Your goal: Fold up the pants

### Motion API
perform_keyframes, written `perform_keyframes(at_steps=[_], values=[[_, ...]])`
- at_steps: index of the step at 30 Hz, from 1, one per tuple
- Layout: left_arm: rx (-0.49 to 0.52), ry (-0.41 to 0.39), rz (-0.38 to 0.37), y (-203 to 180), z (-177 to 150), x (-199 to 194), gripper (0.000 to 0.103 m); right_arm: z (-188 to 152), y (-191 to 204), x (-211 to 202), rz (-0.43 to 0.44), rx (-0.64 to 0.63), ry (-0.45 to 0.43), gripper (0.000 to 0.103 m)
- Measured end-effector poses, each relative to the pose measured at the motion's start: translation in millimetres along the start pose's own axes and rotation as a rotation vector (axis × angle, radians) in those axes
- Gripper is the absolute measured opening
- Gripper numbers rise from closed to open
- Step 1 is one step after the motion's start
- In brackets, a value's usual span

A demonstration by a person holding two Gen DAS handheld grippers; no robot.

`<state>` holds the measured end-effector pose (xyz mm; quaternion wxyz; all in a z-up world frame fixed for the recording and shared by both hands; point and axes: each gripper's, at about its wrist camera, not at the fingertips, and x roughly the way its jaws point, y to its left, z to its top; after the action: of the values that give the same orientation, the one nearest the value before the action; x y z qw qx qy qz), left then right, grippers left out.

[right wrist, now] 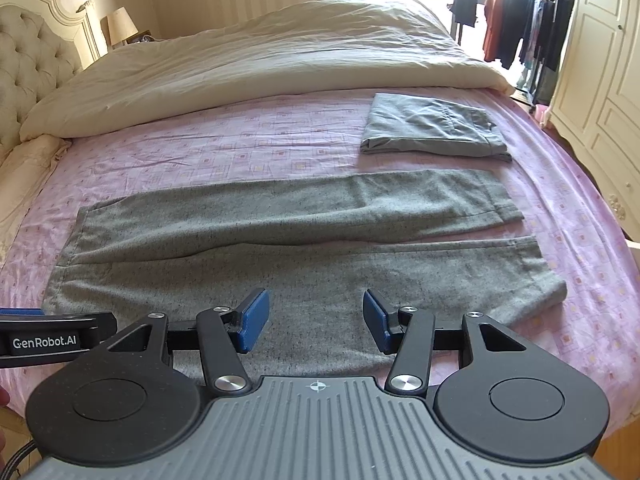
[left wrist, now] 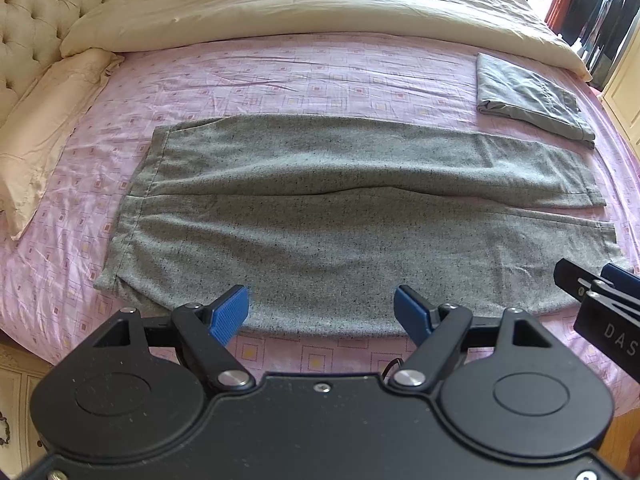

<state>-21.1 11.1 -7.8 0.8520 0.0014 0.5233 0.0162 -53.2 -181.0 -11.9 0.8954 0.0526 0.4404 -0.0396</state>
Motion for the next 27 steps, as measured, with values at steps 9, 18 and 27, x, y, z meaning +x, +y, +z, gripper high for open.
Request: perform_keyframes(at_steps=[9,18,27], values=[[0.006,-0.001,0.002,-1.2,-1.9,-0.3,0.08,-2.5,3.1,-0.8,0.003,0.001,0.001,0.05],[0.004,-0.002,0.004,0.7,-3.7,-1.5,0.08,-3.6,2.2,-1.0,0.016,0.003,0.008,0.05],[0.004,-0.002,0.009,1.5,-4.3,-1.8,0.08,-2.5,0.4,-0.1,0.026,0.001,0.009,0.05]])
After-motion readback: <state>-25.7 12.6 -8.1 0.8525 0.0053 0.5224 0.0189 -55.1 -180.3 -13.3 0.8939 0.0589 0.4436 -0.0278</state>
